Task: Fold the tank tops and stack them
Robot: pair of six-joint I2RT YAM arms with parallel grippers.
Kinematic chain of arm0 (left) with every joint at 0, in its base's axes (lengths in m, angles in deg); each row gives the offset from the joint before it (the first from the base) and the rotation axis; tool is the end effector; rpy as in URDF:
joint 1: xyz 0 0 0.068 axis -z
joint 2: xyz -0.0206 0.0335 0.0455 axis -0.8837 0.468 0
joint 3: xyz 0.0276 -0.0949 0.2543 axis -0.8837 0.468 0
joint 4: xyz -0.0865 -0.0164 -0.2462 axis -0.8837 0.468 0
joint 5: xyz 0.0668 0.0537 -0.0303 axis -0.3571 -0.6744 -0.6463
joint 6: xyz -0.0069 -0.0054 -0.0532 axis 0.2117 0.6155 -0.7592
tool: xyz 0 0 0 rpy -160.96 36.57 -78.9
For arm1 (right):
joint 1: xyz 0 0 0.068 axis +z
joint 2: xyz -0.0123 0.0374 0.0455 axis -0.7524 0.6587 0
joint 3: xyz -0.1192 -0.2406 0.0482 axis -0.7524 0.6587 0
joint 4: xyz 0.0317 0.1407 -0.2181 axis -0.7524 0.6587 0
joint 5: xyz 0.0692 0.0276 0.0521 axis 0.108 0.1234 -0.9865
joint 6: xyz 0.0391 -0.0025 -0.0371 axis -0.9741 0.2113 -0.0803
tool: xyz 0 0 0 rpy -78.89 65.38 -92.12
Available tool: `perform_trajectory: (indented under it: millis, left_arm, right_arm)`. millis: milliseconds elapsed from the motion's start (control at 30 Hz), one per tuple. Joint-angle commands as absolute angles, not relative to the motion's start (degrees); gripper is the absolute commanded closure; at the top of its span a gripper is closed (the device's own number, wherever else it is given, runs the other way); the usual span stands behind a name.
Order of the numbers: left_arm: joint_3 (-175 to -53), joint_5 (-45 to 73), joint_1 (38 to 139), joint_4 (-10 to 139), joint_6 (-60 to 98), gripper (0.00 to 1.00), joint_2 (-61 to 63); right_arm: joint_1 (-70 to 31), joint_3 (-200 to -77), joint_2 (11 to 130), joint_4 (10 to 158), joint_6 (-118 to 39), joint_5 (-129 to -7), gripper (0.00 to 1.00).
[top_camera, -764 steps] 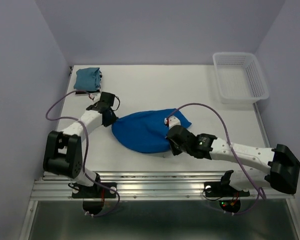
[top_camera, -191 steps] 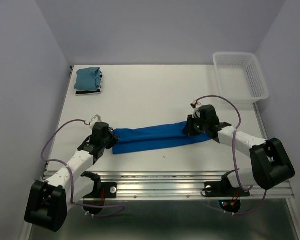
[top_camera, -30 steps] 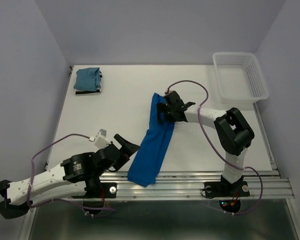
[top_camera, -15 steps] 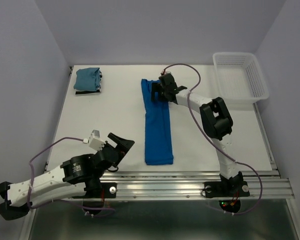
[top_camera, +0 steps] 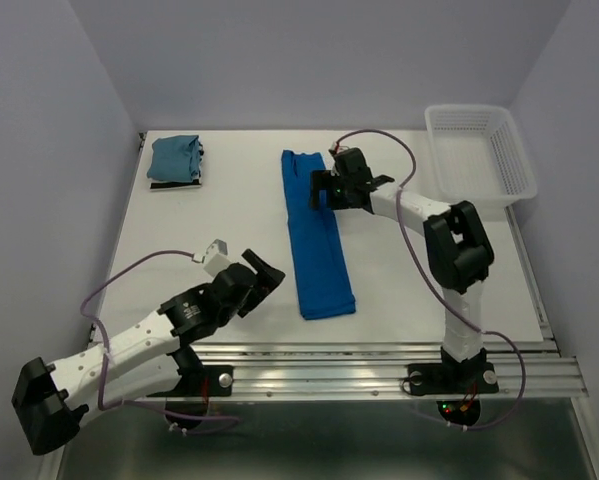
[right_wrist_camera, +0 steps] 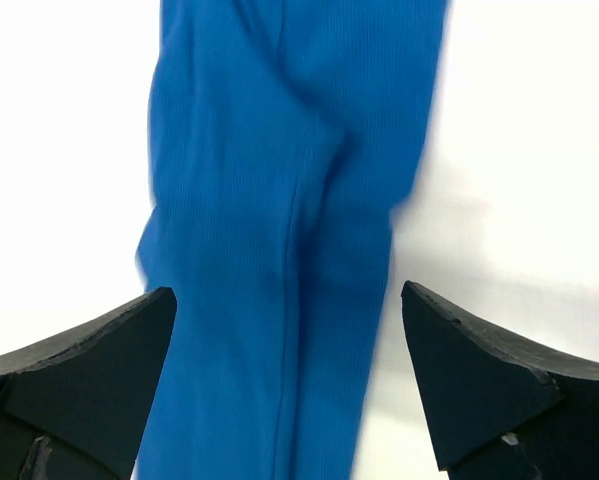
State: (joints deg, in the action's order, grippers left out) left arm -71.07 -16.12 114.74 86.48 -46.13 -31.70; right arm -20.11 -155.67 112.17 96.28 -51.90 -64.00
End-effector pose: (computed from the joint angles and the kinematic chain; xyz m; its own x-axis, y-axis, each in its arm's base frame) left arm 0.1122 -0.1252 0.2344 -0.6108 -0.6876 -0.3926 -0.1989 0.6132 -0.7645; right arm 0.4239 0.2344 0.1895 -0.7395 -0.0259 -0.6727 -0.2861 0.9166 0.2792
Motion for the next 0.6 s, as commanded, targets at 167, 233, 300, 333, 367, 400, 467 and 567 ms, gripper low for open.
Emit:
perform_trajectory:
  millis: [167,233,300,333,367,400,467,567]
  left_arm:
    - [-70.31,4.29,113.60,73.28,-33.01,0.01,-16.24]
    - [-69.53,8.31,114.04,70.13,-32.48,0.01,-13.70]
    - [-68.30,10.88,114.74,65.82,-32.31,0.01,-12.46]
    - [-67.51,12.28,114.92,65.03,-32.48,0.01,-11.50]
    - [-67.33,12.47,115.09,65.02,-32.83,0.01,-11.14]
    - [-66.89,12.56,115.71,65.02,-33.27,0.01,-10.61]
    - [-66.45,12.21,116.59,64.49,-34.32,0.02,-10.00]
    - [-66.27,12.56,117.56,63.70,-35.03,0.11,-7.63]
  right_arm:
    - [-19.71,-120.41,80.29,86.73,-63.39,-67.56,0.00]
    - [-19.71,-112.93,74.22,87.87,-65.06,-69.57,0.00]
    - [-19.71,-106.80,70.79,89.62,-65.86,-72.12,0.00]
    - [-19.71,-104.76,67.64,89.89,-66.82,-75.18,0.00]
    - [-19.71,-102.73,66.22,89.98,-67.35,-76.95,0.00]
    - [-19.71,-99.23,63.94,89.55,-68.57,-80.36,0.00]
    - [-19.71,-96.66,62.61,89.46,-69.55,-82.93,0.00]
    - [-19.18,-93.49,61.81,89.90,-70.17,-85.31,0.01]
